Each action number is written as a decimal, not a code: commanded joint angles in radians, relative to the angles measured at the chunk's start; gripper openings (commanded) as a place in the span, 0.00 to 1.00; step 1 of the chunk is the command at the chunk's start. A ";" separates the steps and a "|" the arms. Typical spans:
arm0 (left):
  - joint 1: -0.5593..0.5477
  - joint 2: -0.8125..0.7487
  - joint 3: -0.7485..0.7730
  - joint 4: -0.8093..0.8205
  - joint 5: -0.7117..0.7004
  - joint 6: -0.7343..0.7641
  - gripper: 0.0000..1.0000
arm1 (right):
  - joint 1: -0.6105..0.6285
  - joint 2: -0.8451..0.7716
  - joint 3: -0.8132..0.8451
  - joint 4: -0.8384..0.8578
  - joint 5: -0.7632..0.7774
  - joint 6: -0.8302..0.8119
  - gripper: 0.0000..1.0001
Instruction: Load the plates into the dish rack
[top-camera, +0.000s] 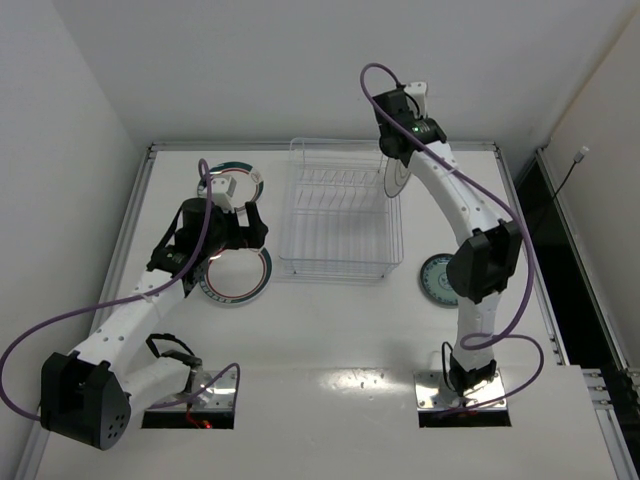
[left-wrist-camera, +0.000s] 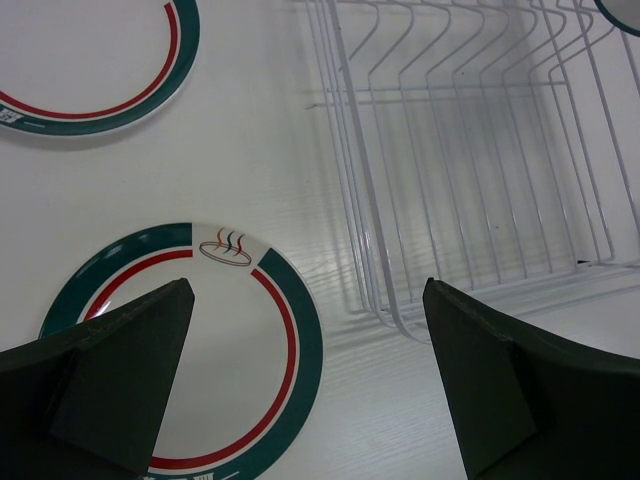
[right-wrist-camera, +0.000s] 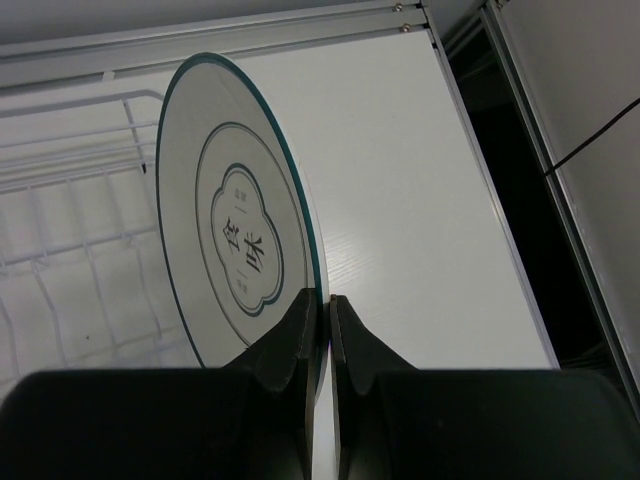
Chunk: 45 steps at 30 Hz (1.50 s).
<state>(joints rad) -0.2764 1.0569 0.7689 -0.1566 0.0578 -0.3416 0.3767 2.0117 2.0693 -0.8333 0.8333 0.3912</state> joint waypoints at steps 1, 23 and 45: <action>-0.006 -0.026 0.026 0.011 -0.007 0.003 0.99 | 0.028 0.002 -0.006 0.091 0.009 -0.028 0.00; -0.006 -0.035 0.026 0.002 -0.007 0.003 0.99 | -0.004 -0.201 -0.200 0.014 -0.330 0.029 0.50; -0.006 -0.054 0.035 0.002 -0.016 0.003 0.99 | -1.146 -0.671 -1.531 0.258 -1.241 0.152 0.52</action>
<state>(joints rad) -0.2764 1.0313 0.7692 -0.1753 0.0536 -0.3416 -0.7132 1.2976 0.5423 -0.6296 -0.3126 0.5636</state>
